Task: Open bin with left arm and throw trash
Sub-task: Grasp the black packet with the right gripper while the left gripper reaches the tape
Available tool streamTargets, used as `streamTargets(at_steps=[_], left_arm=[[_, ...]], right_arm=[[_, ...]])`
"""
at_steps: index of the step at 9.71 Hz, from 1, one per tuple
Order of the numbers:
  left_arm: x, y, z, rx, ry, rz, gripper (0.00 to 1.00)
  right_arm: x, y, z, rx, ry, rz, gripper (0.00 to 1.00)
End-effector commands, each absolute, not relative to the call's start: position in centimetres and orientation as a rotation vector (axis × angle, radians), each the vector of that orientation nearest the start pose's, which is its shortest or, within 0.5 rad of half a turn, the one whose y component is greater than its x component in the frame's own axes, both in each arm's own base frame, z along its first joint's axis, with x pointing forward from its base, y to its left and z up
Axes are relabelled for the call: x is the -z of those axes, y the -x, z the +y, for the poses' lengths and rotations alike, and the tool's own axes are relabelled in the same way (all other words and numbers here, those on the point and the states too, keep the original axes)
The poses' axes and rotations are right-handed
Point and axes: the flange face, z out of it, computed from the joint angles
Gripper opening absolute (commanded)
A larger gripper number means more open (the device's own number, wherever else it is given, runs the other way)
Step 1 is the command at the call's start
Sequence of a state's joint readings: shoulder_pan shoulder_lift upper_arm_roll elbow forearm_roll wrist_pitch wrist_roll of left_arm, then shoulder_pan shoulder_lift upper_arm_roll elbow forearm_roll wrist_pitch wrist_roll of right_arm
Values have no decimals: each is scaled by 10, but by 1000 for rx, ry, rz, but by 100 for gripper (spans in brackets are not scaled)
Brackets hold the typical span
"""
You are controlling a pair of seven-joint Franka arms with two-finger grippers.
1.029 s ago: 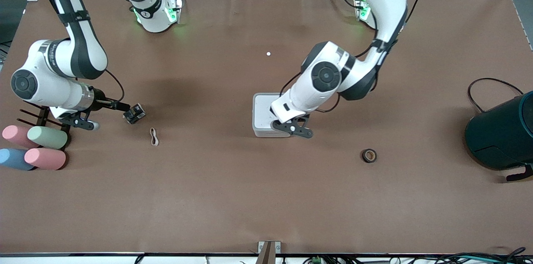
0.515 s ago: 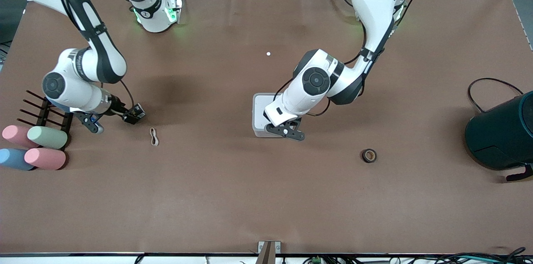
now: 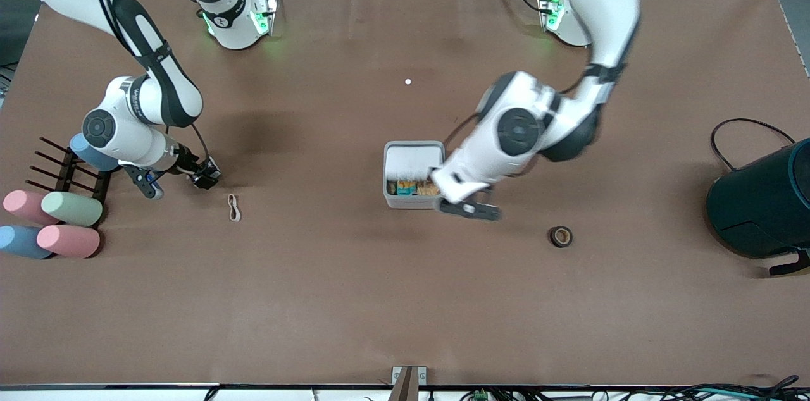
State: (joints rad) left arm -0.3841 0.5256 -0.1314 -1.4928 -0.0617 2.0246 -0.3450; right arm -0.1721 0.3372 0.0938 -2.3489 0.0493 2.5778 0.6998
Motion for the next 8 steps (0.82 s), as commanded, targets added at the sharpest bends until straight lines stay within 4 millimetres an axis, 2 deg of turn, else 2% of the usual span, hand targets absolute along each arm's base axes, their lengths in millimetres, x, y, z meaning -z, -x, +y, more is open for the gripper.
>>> streamTargets(at_steps=[1,2,3,4,5,6,7,8], left_arm=[[-346,-648,-244,-75,3111,239,80],[-321,-665,-207,-82,3072,335,100],[-291,-677,-179,-74,3065,375,100],[-258,-682,-155,-98,3070,369,100],[-239,-680,-153,-86,3067,400,100],[-227,-674,-152,-74,3071,405,100],[-217,-670,-152,-47,3078,407,100],[-203,-668,-151,-22,3090,400,100]], right_arm=[[-161,-493,-37,-208,2842,1273,98],[-160,-492,-36,-212,2844,1269,92],[-162,-493,-36,-215,2845,1269,67],[-167,-496,-36,-213,2844,1268,46],[-174,-500,-35,-234,2848,1265,30],[-190,-507,-35,-264,2850,1269,13],[-207,-511,-30,-283,2858,1260,1],[-224,-518,-18,-254,2866,1238,0]])
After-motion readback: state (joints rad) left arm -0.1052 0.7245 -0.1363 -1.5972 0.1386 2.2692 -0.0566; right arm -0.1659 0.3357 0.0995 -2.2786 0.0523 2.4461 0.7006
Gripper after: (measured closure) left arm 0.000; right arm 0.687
